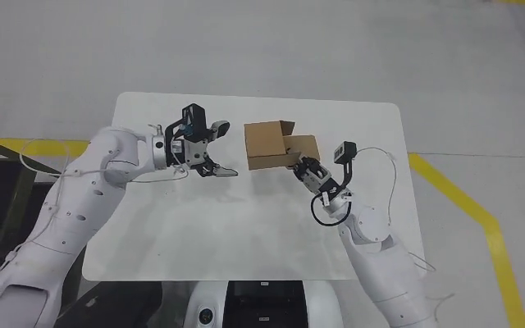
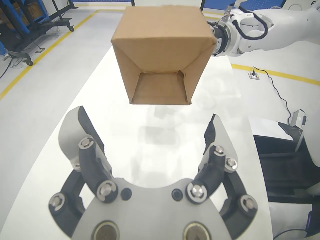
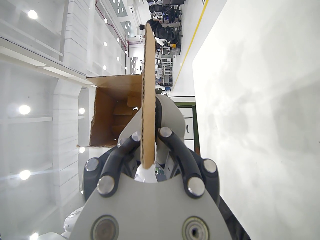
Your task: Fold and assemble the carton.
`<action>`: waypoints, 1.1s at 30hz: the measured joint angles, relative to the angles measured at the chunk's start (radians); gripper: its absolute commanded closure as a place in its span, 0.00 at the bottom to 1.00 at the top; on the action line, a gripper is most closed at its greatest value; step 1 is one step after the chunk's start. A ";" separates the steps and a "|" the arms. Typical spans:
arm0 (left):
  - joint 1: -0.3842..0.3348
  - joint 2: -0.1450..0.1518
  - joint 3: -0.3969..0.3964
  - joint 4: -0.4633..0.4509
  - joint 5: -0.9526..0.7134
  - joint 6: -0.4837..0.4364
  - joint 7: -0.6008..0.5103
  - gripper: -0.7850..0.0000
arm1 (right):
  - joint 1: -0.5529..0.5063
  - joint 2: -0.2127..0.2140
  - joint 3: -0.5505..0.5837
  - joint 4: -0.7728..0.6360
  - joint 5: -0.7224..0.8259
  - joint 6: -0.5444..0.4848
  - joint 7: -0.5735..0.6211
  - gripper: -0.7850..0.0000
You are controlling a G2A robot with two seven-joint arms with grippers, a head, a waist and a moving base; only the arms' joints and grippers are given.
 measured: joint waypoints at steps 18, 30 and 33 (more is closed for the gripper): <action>0.014 -0.006 0.005 0.003 0.004 0.023 0.011 0.00 | 0.006 -0.003 -0.018 -0.008 -0.004 0.001 -0.038 1.00; -0.027 -0.036 0.059 0.060 0.082 0.000 0.131 0.00 | 0.029 -0.008 -0.055 0.006 -0.003 0.006 -0.047 1.00; -0.036 -0.041 0.076 0.073 0.089 0.000 0.150 0.00 | 0.029 -0.009 -0.060 0.006 0.000 -0.001 -0.048 1.00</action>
